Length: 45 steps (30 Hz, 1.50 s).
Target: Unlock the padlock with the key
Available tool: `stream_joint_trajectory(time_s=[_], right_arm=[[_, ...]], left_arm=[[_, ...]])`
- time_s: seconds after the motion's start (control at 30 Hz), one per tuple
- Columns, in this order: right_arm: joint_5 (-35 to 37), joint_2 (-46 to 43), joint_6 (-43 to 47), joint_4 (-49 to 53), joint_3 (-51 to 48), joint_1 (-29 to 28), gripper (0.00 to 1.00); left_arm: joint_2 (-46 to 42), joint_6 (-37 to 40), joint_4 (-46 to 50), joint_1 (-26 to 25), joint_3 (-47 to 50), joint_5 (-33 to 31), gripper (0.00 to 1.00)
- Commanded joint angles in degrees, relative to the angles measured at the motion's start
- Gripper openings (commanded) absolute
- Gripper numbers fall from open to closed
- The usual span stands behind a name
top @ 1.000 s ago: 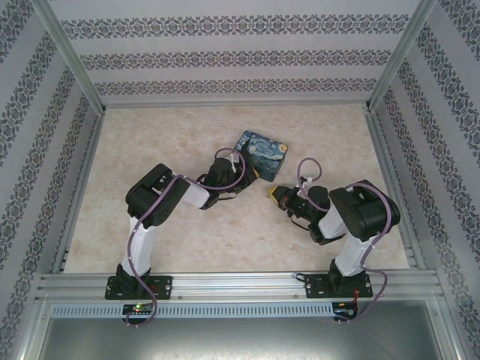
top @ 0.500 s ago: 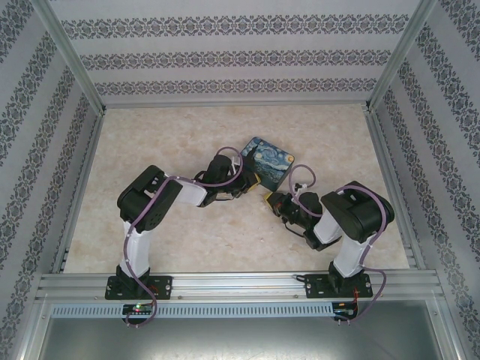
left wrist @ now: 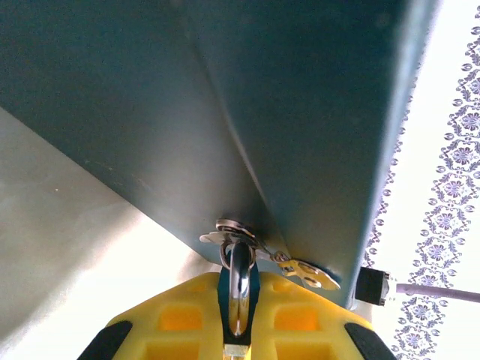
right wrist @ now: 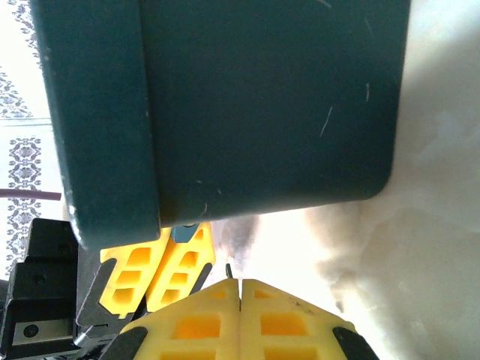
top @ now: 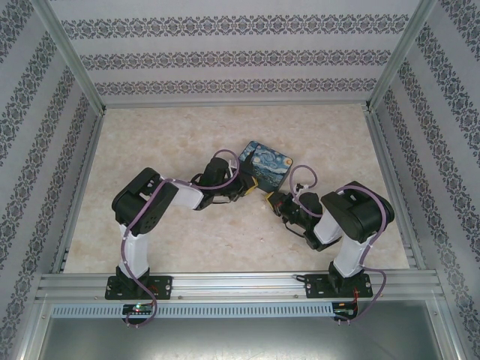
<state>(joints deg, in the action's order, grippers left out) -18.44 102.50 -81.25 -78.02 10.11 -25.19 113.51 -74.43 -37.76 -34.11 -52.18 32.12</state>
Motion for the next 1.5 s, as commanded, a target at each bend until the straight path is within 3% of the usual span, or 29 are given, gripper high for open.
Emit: stream_joint_trajectory(time_s=[0.0,0.27,1.47], right_arm=[[2.08,-1.22,-1.08,-1.35,-0.16,-0.87,0.0],[4.68,-1.08,-3.51,-1.34,1.03,-2.31,0.0],[8.24,-1.21,-6.86,-1.34,4.31,-3.37,0.0]], left_arm=[[-1.53,-1.68,-4.96,-0.21,0.54,1.62,0.0],[-0.15,-5.67,-11.58,-0.69,1.65,1.56,0.0],[1.29,-6.08,-14.14,-1.38,2.14,1.46,0.0]])
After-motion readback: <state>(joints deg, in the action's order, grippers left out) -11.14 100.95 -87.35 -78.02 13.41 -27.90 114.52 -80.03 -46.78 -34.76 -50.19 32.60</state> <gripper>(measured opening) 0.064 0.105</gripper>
